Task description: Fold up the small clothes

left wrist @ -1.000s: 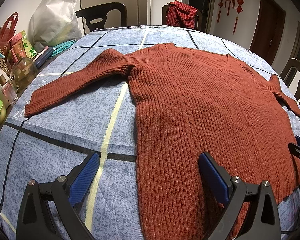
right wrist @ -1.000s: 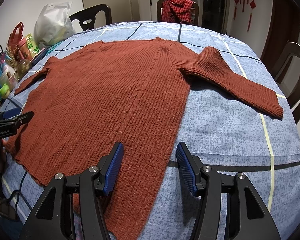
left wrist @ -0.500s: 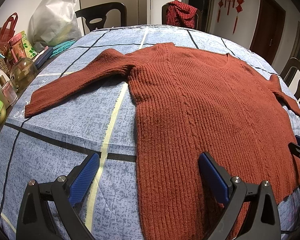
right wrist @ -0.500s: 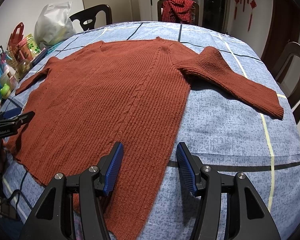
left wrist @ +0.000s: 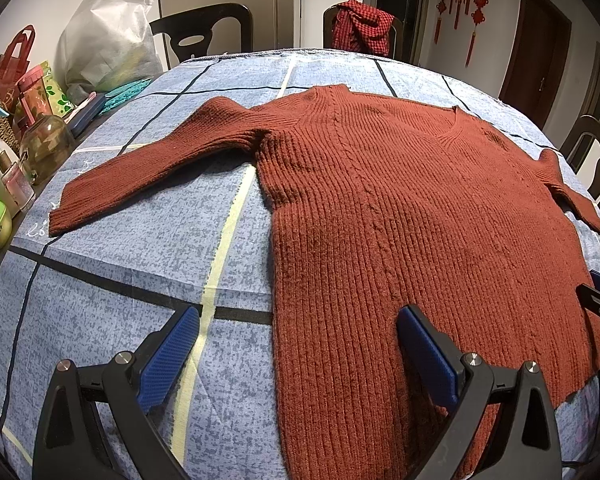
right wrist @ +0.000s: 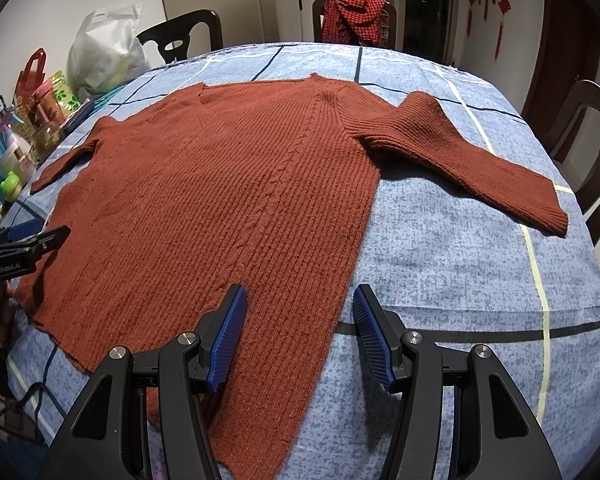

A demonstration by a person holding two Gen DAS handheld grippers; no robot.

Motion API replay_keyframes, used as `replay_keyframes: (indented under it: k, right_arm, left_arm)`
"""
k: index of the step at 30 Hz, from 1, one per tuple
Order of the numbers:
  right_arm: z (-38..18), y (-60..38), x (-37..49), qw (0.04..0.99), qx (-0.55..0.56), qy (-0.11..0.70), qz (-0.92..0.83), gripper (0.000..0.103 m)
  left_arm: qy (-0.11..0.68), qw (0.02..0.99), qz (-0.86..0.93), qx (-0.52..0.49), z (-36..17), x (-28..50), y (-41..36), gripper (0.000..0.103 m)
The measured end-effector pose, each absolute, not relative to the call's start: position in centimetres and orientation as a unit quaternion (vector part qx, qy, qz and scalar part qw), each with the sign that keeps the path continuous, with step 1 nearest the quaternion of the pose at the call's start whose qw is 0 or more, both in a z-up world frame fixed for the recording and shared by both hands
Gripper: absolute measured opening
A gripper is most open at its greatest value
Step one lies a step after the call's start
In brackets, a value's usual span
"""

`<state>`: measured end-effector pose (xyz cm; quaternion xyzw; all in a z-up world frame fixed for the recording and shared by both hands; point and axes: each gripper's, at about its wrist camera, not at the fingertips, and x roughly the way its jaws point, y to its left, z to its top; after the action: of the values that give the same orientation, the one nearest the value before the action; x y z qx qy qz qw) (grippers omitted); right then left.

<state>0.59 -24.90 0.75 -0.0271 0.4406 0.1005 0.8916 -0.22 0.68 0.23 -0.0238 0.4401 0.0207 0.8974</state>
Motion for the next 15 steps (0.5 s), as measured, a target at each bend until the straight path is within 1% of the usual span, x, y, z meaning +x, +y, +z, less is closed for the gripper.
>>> replay_keyframes:
  k: [15]
  right_arm:
    - [0.83,-24.86,0.56,0.891,-0.026,0.442,0.102,0.056]
  left_arm:
    - [0.443,0.896,0.021,-0.025,0.3,-0.24,0.54,0.1]
